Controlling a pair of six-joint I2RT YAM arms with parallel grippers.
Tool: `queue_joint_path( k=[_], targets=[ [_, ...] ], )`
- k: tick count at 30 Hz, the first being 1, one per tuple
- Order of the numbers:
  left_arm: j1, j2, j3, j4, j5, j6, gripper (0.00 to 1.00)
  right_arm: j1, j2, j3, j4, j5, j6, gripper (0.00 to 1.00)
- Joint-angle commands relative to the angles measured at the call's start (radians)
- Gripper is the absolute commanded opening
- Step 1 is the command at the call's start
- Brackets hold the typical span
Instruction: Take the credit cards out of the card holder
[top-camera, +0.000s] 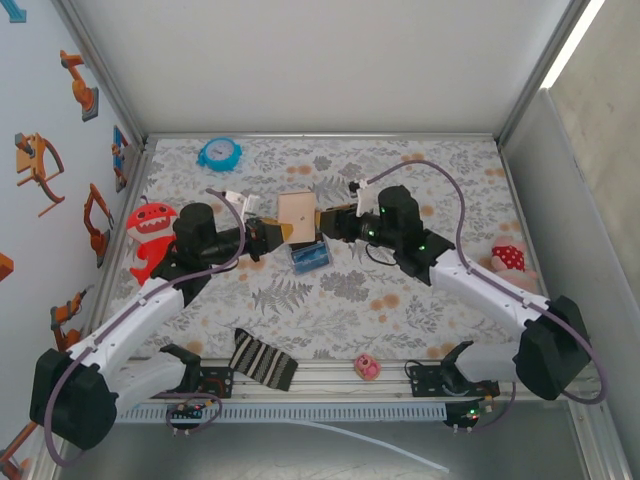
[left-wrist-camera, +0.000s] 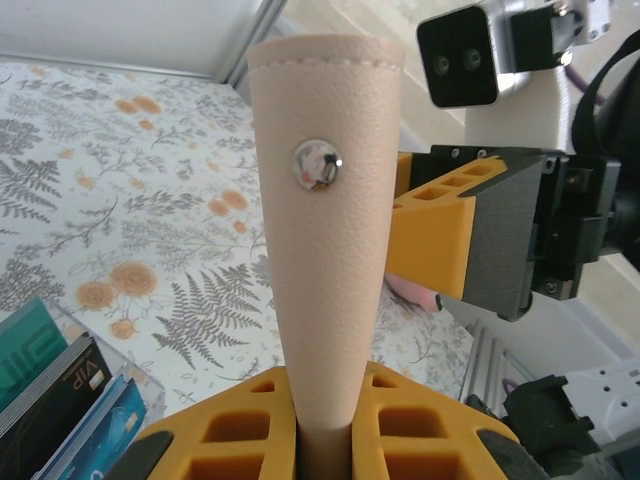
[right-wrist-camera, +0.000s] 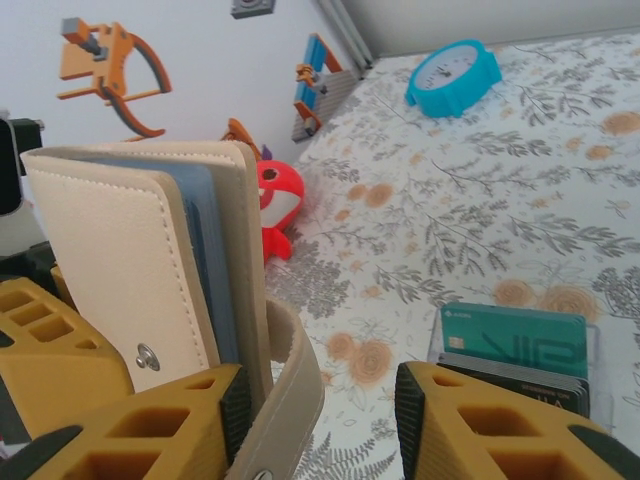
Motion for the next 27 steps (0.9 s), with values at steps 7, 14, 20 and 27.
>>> queue_joint_path(
  k=[7,14,20,27],
  targets=[
    [0.006,-0.078,0.009,0.109,0.167,-0.003,0.0,-0.018,-0.057,-0.075,0.196,-0.176,0.0,0.43],
    [0.005,-0.106,-0.005,0.137,0.182,-0.007,0.0,-0.018,-0.06,-0.107,0.305,-0.28,0.018,0.42],
    [0.006,-0.103,-0.009,0.135,0.182,-0.007,0.0,-0.02,-0.069,-0.127,0.349,-0.317,0.021,0.39],
    [0.005,-0.069,-0.006,0.162,0.182,-0.027,0.0,-0.021,-0.096,-0.149,0.377,-0.322,0.021,0.39]
  ],
)
